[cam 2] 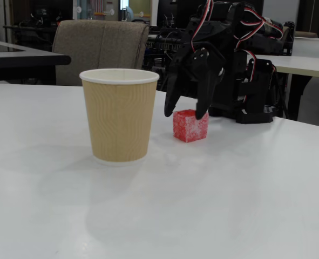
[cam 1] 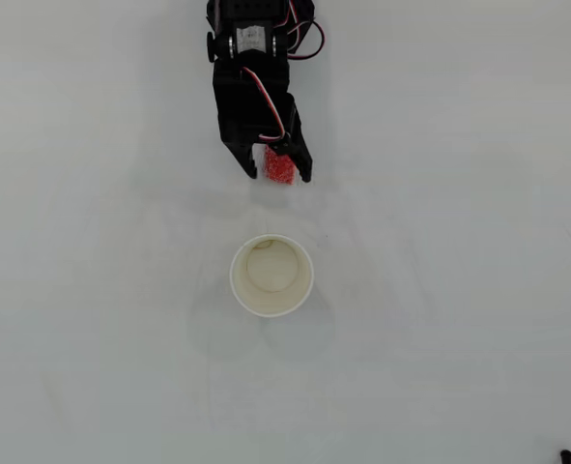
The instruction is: Grasp a red cube and put it in the cup.
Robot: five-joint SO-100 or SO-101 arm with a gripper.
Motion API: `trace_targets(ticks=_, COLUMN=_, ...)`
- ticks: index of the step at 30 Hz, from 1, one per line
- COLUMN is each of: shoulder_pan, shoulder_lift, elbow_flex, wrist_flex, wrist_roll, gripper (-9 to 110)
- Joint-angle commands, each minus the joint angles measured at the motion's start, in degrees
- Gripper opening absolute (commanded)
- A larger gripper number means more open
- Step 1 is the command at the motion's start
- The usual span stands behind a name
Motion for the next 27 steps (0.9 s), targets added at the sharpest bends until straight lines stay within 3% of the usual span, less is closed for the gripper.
trace_targets(ticks=1, shoulder_pan=-0.26, shoulder_lift=0.7, elbow_flex=4.13, wrist_flex=0.09, wrist_roll=-0.35, gripper=27)
trace_targets(ticks=17, shoulder_pan=-3.69, shoulder_lift=0.53, elbow_flex=4.13, wrist_flex=9.67, wrist_roll=-0.35, gripper=27)
trace_targets(ticks=24, shoulder_pan=-3.08, shoulder_lift=0.53, elbow_flex=4.13, wrist_flex=8.44, wrist_roll=-0.35, gripper=26)
trace_targets(ticks=27, shoulder_pan=-2.37, shoulder_lift=0.62, elbow_flex=4.13, wrist_flex=7.29, wrist_roll=-0.35, gripper=19)
